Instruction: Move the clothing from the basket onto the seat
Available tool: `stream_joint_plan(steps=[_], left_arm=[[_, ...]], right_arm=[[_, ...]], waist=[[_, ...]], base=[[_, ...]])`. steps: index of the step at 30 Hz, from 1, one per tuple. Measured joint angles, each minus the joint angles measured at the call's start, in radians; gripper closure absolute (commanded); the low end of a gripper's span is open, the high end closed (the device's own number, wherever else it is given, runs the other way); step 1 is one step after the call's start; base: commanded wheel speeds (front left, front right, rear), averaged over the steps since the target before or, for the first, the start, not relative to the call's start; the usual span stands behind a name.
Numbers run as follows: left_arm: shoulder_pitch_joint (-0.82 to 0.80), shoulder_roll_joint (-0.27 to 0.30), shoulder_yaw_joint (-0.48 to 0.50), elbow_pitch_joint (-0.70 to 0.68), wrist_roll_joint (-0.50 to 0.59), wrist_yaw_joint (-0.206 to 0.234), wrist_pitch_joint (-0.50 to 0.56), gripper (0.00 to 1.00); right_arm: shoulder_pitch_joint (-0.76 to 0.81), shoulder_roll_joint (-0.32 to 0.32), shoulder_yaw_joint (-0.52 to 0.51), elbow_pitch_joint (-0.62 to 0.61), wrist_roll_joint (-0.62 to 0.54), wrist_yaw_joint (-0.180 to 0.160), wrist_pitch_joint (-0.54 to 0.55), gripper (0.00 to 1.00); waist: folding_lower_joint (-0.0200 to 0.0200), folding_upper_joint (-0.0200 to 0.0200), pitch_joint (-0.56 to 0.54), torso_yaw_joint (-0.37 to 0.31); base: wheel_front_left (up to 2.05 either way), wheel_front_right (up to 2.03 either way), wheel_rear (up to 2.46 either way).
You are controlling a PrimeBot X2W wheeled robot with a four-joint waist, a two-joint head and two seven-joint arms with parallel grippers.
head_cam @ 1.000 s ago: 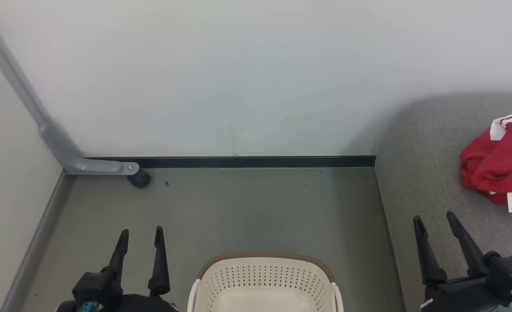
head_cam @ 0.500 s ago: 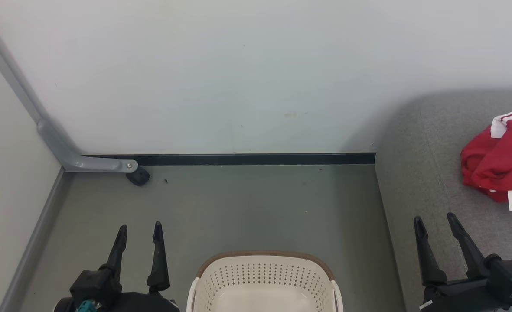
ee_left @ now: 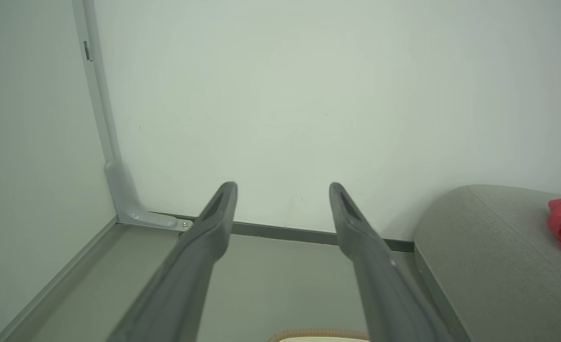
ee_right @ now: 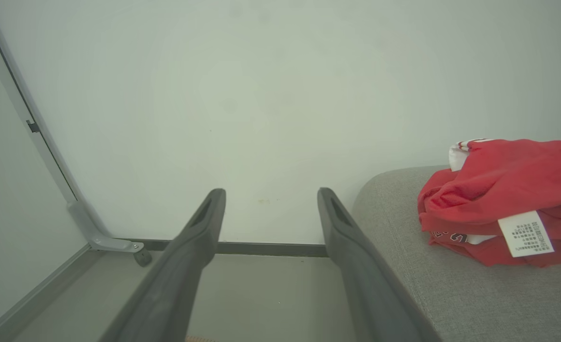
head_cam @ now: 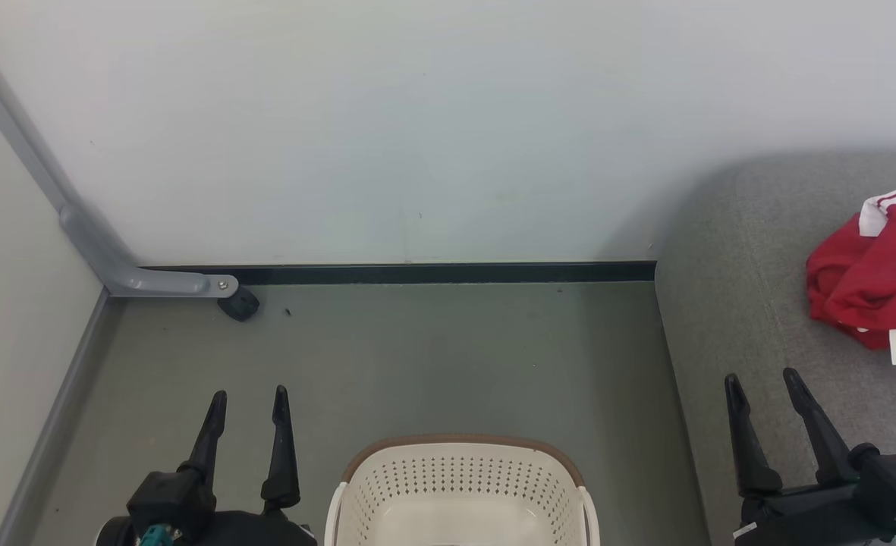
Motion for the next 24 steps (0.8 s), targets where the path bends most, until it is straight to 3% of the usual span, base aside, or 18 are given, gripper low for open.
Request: stream_joint_plan(steps=[12, 13, 24], left_arm=[[0.000, -0.005, 0.014, 0.000, 0.008, -0.017, 0.000, 0.00], [0.000, -0.006, 0.014, 0.000, 0.008, -0.022, 0.000, 1.00], [0.035, -0.008, 0.023, 0.054, -0.031, -0.035, 0.013, 1.00]], right_arm=[[0.016, 0.027, -0.038, 0.003, -0.020, 0.031, 0.000, 0.00], [0.016, 0.032, -0.043, 0.003, -0.025, 0.038, 0.000, 1.00], [0.045, 0.070, -0.047, 0.061, 0.019, 0.038, 0.020, 1.00]], waist=[[0.0000, 0.0000, 0.009, 0.004], [0.0000, 0.0000, 0.009, 0.005], [0.0000, 0.0000, 0.006, 0.004]], base=[[0.00, 0.00, 0.00], [0.00, 0.00, 0.00], [0.00, 0.00, 0.00]])
